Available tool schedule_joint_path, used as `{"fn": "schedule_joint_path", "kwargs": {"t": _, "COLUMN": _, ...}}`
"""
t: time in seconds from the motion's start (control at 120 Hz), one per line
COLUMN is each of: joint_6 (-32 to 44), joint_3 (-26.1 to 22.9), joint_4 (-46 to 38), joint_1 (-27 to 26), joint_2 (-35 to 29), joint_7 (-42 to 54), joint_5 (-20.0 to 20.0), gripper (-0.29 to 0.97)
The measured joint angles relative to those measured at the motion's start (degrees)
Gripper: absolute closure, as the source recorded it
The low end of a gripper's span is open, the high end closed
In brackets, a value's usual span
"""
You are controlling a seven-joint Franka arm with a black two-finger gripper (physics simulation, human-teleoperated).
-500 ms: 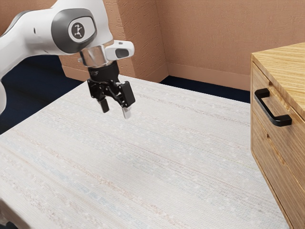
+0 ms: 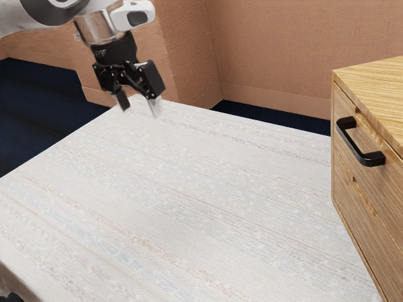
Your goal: Pull the drawer handle with one arm to open the drawer
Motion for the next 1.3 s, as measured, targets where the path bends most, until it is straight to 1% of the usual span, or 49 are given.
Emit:
{"fn": "schedule_joint_path", "kwargs": {"t": 0.1, "joint_6": -2.8, "joint_3": -2.7, "joint_4": 1.9, "joint_1": -0.1, "joint_2": -0.1, "joint_7": -1.8, "joint_5": -0.7, "gripper": 0.00}}
{"fn": "schedule_joint_path", "kwargs": {"t": 0.2, "joint_6": -3.0, "joint_3": -6.1, "joint_4": 1.6, "joint_1": -0.5, "joint_2": 0.3, "joint_7": -4.2, "joint_5": -1.1, "gripper": 0.00}}
{"fn": "schedule_joint_path", "kwargs": {"t": 0.367, "joint_6": -2.3, "joint_3": -6.8, "joint_4": -1.1, "joint_1": -0.7, "joint_2": -0.3, "joint_7": -8.5, "joint_5": -1.4, "gripper": 0.00}}
{"fn": "schedule_joint_path", "kwargs": {"t": 0.417, "joint_6": -1.7, "joint_3": -6.7, "joint_4": -4.6, "joint_1": -1.2, "joint_2": -2.6, "joint_7": -10.4, "joint_5": -1.4, "gripper": 0.00}}
{"fn": "schedule_joint_path", "kwargs": {"t": 0.492, "joint_6": 0.4, "joint_3": -6.8, "joint_4": -13.3, "joint_1": -2.0, "joint_2": -8.2, "joint_7": -13.6, "joint_5": -1.5, "gripper": 0.00}}
{"fn": "schedule_joint_path", "kwargs": {"t": 0.592, "joint_6": 3.3, "joint_3": -6.8, "joint_4": -21.4, "joint_1": -2.5, "joint_2": -13.6, "joint_7": -18.5, "joint_5": -2.2, "gripper": 0.00}}
{"fn": "schedule_joint_path", "kwargs": {"t": 0.658, "joint_6": 5.2, "joint_3": -6.9, "joint_4": -25.0, "joint_1": -3.2, "joint_2": -16.6, "joint_7": -22.2, "joint_5": -2.6, "gripper": 0.00}}
{"fn": "schedule_joint_path", "kwargs": {"t": 0.717, "joint_6": 6.5, "joint_3": -7.0, "joint_4": -26.6, "joint_1": -4.3, "joint_2": -18.1, "joint_7": -25.7, "joint_5": -2.8, "gripper": 0.00}}
{"fn": "schedule_joint_path", "kwargs": {"t": 0.833, "joint_6": 8.3, "joint_3": -7.1, "joint_4": -27.4, "joint_1": -5.5, "joint_2": -18.2, "joint_7": -32.9, "joint_5": -2.9, "gripper": 0.00}}
{"fn": "schedule_joint_path", "kwargs": {"t": 0.967, "joint_6": 9.7, "joint_3": -7.2, "joint_4": -27.6, "joint_1": -5.8, "joint_2": -17.8, "joint_7": -40.8, "joint_5": -2.4, "gripper": 0.00}}
{"fn": "schedule_joint_path", "kwargs": {"t": 1.092, "joint_6": 10.8, "joint_3": -7.2, "joint_4": -27.8, "joint_1": -7.4, "joint_2": -17.8, "joint_7": -47.7, "joint_5": -1.6, "gripper": 0.00}}
{"fn": "schedule_joint_path", "kwargs": {"t": 1.217, "joint_6": 12.0, "joint_3": -7.4, "joint_4": -28.8, "joint_1": -10.9, "joint_2": -17.6, "joint_7": -53.9, "joint_5": 1.7, "gripper": 0.00}}
{"fn": "schedule_joint_path", "kwargs": {"t": 1.3, "joint_6": 13.2, "joint_3": -7.4, "joint_4": -29.7, "joint_1": -12.8, "joint_2": -17.6, "joint_7": -57.4, "joint_5": 3.1, "gripper": 0.00}}
